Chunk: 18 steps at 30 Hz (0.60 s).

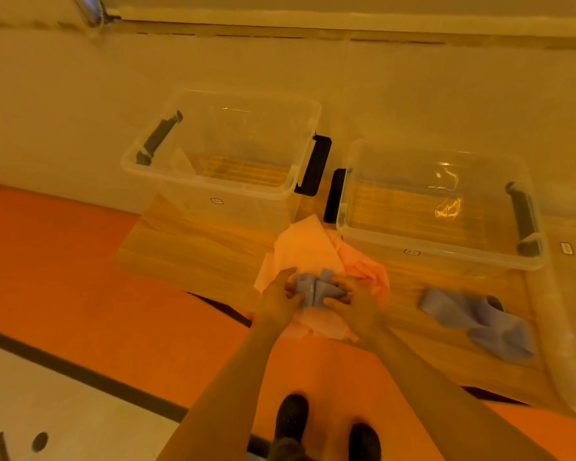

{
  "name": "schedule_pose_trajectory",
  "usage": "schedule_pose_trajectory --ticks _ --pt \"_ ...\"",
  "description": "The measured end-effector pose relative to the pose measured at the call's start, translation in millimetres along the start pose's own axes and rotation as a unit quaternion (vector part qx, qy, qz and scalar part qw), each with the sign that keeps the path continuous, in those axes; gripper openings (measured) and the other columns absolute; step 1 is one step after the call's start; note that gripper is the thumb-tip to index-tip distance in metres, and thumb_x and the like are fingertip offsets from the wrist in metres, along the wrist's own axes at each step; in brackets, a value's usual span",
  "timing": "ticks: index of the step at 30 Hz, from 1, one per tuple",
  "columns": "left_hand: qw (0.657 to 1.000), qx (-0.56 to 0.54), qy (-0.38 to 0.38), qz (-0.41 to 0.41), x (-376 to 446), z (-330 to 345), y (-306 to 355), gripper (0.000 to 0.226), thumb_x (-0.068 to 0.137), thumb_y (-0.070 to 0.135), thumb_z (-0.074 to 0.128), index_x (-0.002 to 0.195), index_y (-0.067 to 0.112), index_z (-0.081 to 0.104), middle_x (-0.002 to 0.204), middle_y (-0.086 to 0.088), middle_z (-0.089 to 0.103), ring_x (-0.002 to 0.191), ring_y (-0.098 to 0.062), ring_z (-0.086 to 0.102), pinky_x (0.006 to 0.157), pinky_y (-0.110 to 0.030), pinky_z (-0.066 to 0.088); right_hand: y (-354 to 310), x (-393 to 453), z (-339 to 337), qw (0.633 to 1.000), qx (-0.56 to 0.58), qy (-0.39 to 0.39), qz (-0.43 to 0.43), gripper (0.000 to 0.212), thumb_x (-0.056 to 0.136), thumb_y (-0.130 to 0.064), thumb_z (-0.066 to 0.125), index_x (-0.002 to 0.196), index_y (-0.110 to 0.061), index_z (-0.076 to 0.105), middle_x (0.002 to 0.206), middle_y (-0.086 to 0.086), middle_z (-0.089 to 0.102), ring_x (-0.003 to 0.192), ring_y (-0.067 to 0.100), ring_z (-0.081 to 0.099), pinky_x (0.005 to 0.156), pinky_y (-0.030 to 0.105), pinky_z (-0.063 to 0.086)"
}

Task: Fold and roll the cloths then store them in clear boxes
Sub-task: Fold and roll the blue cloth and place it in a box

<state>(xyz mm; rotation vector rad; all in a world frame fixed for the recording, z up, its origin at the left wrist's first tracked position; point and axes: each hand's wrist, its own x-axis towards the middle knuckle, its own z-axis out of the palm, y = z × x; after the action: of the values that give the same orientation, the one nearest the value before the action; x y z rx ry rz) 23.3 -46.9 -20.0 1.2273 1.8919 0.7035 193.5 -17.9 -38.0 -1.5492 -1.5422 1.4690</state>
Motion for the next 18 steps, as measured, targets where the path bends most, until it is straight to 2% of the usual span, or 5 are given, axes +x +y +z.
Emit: schedule_pose_trajectory --ticks 2,6,10,14,18 --pt "1.000 -0.016 -0.011 0.005 -0.4 5.3 1.4 0.053 0.086 0.005 0.061 0.135 0.015 0.046 0.111 -0.014 0.063 0.085 -0.018 0.056 0.069 -0.026 0.045 -0.5 -0.2 4.4 1.000 0.007 0.011 -0.004 0.043 0.078 0.003 0.069 0.118 -0.004 0.056 0.108 0.004 0.055 0.097 0.019 0.053 0.076 0.022 0.043" --pt "0.997 -0.065 -0.036 0.003 -0.7 13.7 4.2 0.041 0.088 0.001 0.058 0.128 0.007 0.052 0.122 -0.016 0.060 0.101 -0.021 0.057 0.066 -0.016 0.045 -2.7 -2.6 9.6 0.999 0.044 0.022 -0.008 0.042 0.079 0.002 0.069 0.119 -0.003 0.055 0.110 0.009 0.056 0.096 0.021 0.056 0.067 0.009 0.045" --pt "0.995 -0.084 -0.057 0.004 -8.8 21.8 28.8 0.035 0.090 0.004 0.058 0.126 0.006 0.054 0.115 -0.023 0.062 0.092 -0.033 0.062 0.052 -0.008 0.041 -16.0 -13.8 -7.3 0.995 0.095 0.043 -0.006 0.043 0.080 0.002 0.068 0.120 -0.008 0.055 0.113 0.010 0.059 0.100 0.023 0.058 0.072 0.017 0.048" --pt "0.992 -0.113 -0.064 0.001 -7.0 21.9 41.4 0.036 0.091 0.006 0.057 0.127 0.006 0.053 0.109 -0.025 0.063 0.064 -0.009 0.055 0.043 -0.008 0.037 -21.9 -13.0 -17.0 0.993 0.106 0.054 -0.021 0.043 0.081 0.002 0.067 0.121 -0.003 0.055 0.109 0.007 0.059 0.092 0.013 0.058 0.066 0.006 0.047" --pt "0.992 -0.105 -0.068 0.007 -3.9 18.9 47.2 0.038 0.092 0.009 0.057 0.129 0.009 0.053 0.109 -0.020 0.061 0.068 -0.007 0.054 0.044 -0.008 0.038 -22.9 -11.3 -23.8 0.992 0.111 0.058 -0.029 0.038 0.080 0.005 0.067 0.116 0.002 0.056 0.092 -0.003 0.059 0.075 -0.005 0.059 0.064 0.006 0.045"
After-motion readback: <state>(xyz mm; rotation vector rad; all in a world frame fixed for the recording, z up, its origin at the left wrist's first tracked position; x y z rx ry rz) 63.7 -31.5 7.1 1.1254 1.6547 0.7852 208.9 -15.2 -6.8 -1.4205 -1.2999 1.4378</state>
